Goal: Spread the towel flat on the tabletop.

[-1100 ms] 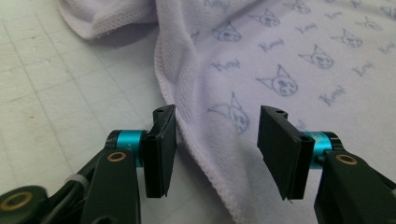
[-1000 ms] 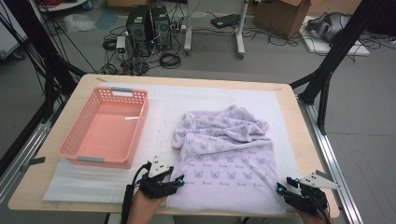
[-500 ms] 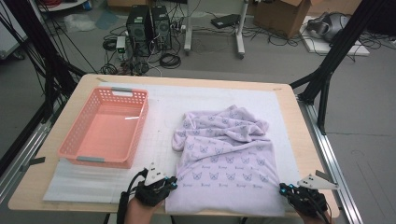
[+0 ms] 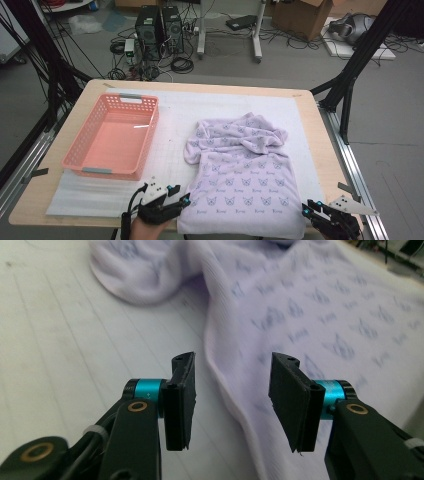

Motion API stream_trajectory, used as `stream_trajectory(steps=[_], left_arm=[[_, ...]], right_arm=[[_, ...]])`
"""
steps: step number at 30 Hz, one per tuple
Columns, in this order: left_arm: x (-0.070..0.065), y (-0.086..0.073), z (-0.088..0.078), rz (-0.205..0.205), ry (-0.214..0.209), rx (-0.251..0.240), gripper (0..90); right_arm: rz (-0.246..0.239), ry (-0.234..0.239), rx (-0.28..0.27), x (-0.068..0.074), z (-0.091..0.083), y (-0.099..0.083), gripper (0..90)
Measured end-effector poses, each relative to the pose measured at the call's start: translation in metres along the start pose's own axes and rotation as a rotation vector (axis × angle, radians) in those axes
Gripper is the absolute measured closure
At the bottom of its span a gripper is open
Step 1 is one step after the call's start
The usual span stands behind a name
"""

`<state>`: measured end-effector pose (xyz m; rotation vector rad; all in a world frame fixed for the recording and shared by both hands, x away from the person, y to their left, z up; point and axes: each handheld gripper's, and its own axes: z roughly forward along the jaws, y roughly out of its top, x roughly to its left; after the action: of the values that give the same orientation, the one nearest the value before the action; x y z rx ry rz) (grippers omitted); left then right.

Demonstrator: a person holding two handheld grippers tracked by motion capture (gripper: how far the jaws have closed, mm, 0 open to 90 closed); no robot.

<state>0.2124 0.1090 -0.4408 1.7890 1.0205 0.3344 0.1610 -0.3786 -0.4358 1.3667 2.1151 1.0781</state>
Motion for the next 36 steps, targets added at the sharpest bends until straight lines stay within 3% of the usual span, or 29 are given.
stream_trajectory(steps=[2, 4, 7, 11, 14, 15, 19, 22, 24, 26, 27, 28, 31, 36], left_arm=[[0.009, 0.009, 0.010, -0.002, 0.014, 0.005, 60.2], [0.016, 0.017, 0.024, -0.007, 0.050, 0.043, 71.2], [0.021, 0.026, 0.048, -0.032, 0.025, 0.091, 74.2], [0.015, 0.031, 0.076, -0.058, -0.016, 0.160, 61.8], [0.006, 0.033, 0.082, -0.076, 0.010, 0.142, 50.5], [0.002, 0.032, 0.084, -0.067, 0.011, 0.143, 49.5], [-0.018, 0.030, 0.090, 0.054, 0.069, 0.152, 47.4], [-0.026, 0.029, 0.092, 0.083, 0.059, 0.151, 52.3], [-0.031, 0.029, 0.092, 0.132, 0.036, 0.152, 63.8], [-0.033, 0.029, 0.093, 0.156, 0.014, 0.161, 76.1], [-0.032, 0.029, 0.093, 0.135, -0.002, 0.163, 80.5], [-0.028, 0.029, 0.093, 0.088, -0.020, 0.159, 84.5], [-0.017, 0.029, 0.089, -0.007, -0.053, 0.140, 87.5], [-0.001, 0.026, 0.070, -0.046, -0.031, 0.100, 87.9]], right_arm=[[0.003, -0.003, -0.014, 0.000, 0.002, 0.002, 69.2], [-0.003, 0.002, -0.018, 0.000, 0.004, 0.003, 69.1], [-0.011, 0.005, -0.013, 0.000, 0.007, 0.003, 69.0], [-0.006, -0.003, -0.011, 0.000, 0.007, 0.003, 68.7], [-0.008, -0.001, -0.012, -0.002, 0.006, 0.002, 68.6], [-0.009, -0.001, -0.008, -0.002, 0.006, 0.001, 68.4], [-0.018, 0.004, -0.005, 0.000, 0.005, 0.001, 68.4], [-0.032, 0.006, 0.000, 0.002, 0.005, 0.001, 68.4], [-0.032, 0.012, 0.000, 0.003, 0.005, 0.001, 68.4], [-0.031, 0.011, -0.003, 0.002, 0.005, 0.001, 68.4], [-0.036, 0.012, 0.001, 0.002, 0.006, 0.001, 68.3], [-0.031, 0.013, -0.002, 0.002, 0.007, 0.002, 68.3], [-0.031, 0.017, -0.006, 0.003, 0.007, 0.002, 68.3], [-0.021, 0.010, -0.006, -0.001, 0.005, 0.001, 68.0]])
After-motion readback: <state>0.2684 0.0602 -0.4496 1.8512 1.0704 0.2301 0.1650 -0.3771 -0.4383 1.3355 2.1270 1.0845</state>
